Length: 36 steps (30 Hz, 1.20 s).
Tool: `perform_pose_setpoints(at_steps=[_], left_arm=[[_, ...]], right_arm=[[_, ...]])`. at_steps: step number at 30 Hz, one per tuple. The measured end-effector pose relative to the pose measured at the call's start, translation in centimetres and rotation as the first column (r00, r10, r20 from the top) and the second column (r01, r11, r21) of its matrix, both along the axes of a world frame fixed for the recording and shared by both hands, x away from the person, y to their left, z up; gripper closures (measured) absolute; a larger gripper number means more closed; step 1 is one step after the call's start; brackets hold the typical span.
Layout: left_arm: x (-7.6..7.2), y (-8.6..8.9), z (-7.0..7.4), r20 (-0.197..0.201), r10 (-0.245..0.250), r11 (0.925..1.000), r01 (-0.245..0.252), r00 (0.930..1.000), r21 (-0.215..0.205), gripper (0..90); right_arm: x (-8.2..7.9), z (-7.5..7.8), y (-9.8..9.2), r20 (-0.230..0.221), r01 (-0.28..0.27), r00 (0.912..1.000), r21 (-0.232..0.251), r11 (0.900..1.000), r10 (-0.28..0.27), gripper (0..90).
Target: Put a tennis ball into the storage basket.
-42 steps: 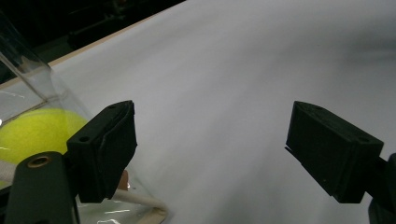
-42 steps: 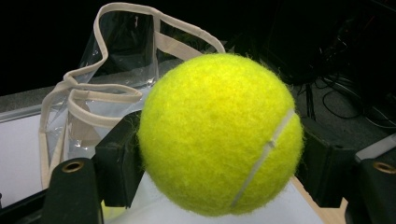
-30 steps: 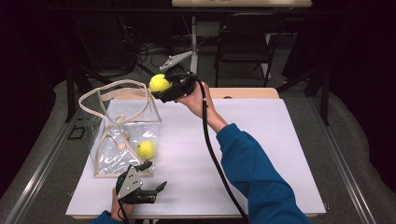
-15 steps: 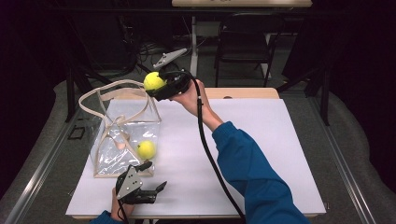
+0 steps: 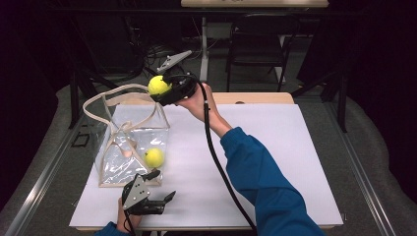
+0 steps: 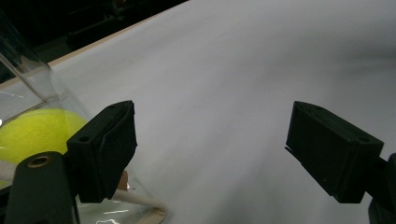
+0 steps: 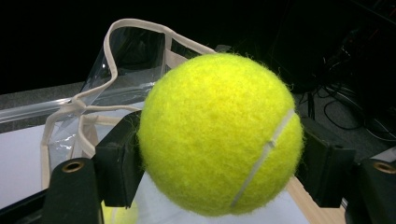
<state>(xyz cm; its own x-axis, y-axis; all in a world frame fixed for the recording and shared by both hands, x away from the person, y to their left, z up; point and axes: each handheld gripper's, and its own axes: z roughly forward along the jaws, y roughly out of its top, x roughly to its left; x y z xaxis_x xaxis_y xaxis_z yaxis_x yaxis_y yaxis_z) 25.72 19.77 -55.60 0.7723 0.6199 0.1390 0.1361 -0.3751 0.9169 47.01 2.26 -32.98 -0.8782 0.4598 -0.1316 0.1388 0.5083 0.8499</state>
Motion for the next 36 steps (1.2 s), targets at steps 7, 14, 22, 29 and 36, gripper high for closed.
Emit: perform_pose_setpoints(at_steps=[7,14,22,29,36], left_arm=[[0.0,0.0,0.0,-0.001,0.001,1.0,-0.001,1.0,-0.001,15.9],[0.0,0.0,0.0,-0.001,0.001,1.0,-0.001,1.0,-0.002,15.9],[0.0,0.0,0.0,-0.002,0.001,1.0,-0.001,1.0,-0.004,15.9],[0.0,0.0,0.0,-0.001,-0.002,1.0,0.002,1.0,-0.002,15.9],[0.0,0.0,0.0,-0.001,-0.001,1.0,0.001,1.0,-0.003,15.9]], right_arm=[[0.2,0.0,0.5,-0.002,-0.004,1.0,0.006,1.0,0.004,26.2],[0.3,0.0,0.9,0.001,-0.003,1.0,0.014,1.0,0.003,26.2],[0.4,-0.1,1.5,0.004,-0.004,1.0,0.021,1.0,0.004,26.2],[0.3,-0.1,1.9,0.014,0.003,0.9999,0.033,0.999,-0.003,26.1],[0.2,-0.2,2.5,0.011,-0.005,0.9999,0.036,0.999,0.005,26.2]])
